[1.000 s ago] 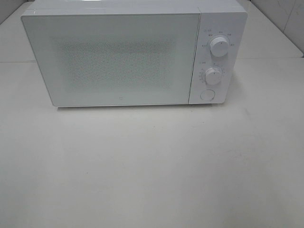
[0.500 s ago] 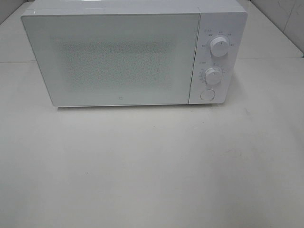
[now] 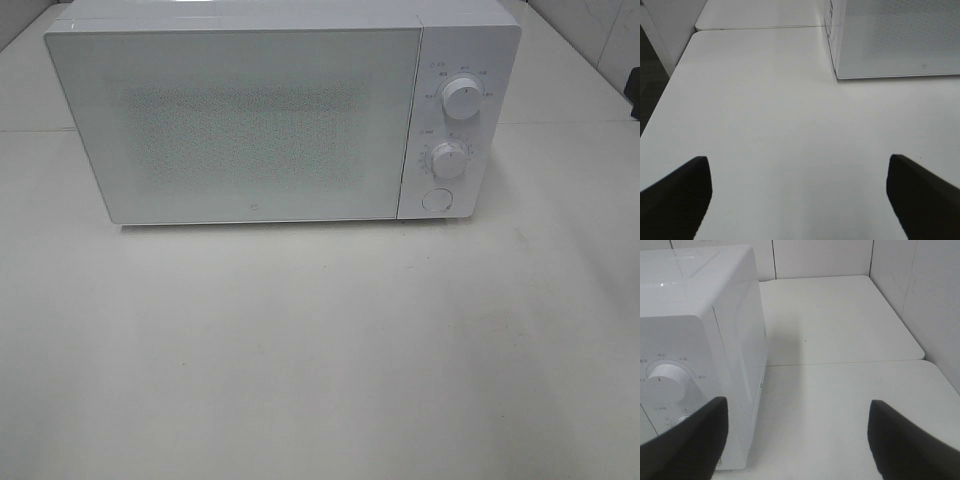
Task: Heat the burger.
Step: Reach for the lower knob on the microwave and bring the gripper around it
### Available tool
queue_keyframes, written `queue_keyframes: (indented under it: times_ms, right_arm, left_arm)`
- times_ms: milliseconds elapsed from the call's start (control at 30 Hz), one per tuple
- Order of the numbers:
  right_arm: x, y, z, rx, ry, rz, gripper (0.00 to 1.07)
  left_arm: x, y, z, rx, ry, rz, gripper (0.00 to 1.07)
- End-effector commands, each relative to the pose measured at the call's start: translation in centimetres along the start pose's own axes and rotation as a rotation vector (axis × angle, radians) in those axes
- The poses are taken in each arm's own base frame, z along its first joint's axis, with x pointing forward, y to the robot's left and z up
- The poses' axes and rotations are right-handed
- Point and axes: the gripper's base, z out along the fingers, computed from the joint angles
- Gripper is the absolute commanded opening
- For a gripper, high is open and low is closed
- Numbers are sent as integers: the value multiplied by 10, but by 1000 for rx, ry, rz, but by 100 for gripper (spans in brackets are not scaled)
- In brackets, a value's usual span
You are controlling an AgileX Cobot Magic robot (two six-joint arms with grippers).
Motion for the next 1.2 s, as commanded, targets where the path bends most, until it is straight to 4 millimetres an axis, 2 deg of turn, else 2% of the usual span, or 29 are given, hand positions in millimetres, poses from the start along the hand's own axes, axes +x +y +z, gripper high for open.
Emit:
queue_keyframes:
  times_ms: [33,367,400,667,733,867,933,1033,1200]
  right_arm:
    - [4,0,5,-7,-24,13,76]
    - [30,0,34,-17,-6,23,76]
    - [38,0,37,-14,-8,26,76]
    - [70,4,33,67,-24,-23,76]
    - [79,15,31,67,-21,-49,76]
    - [82,27,30,67,-36,-62,76]
    - [83,43,27,74,-70,-66,76]
    - [83,46,26,81,-76,-66,76]
    - [92,64,21,107,-78,-55,76]
  left_arm:
    - [1,-1,-3,-2,-32,-2,89]
    - [1,-1,-3,-2,-32,-2,89]
    - [1,-1,-3,-2,-32,-2,89]
    - [1,-1,-3,-2,-32,-2,89]
    - [1,-1,-3,-2,-32,-2,89]
    - [1,-1,-3,-3,-32,-1,89]
    - [1,-1,-3,-3,-32,-1,89]
    - [1,-1,-3,-3,-32,-1,89]
    - [1,-1,-3,-3,-32,-1,89]
